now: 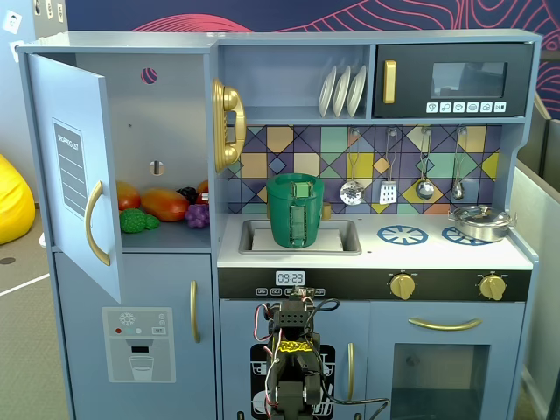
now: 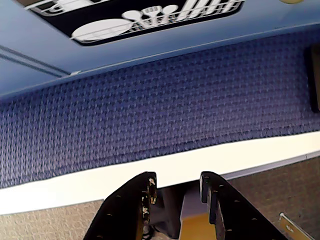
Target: Pick up the lid from the counter and put it on the green recipient
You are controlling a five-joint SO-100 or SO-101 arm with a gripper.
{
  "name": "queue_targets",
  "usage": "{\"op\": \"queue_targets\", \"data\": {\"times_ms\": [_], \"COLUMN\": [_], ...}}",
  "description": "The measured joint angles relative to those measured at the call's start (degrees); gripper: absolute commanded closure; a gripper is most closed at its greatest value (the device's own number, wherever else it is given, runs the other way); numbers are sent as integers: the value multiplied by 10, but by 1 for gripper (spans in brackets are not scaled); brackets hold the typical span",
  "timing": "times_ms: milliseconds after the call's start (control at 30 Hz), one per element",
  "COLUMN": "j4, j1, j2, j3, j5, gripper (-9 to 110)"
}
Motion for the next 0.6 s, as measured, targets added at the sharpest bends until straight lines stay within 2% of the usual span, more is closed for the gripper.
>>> {"op": "queue_targets", "data": {"times_ms": [600], "j4": [1], "j1": [13], "j2": [0], "j3": [2], "j5": [-30], "gripper": [100]}}
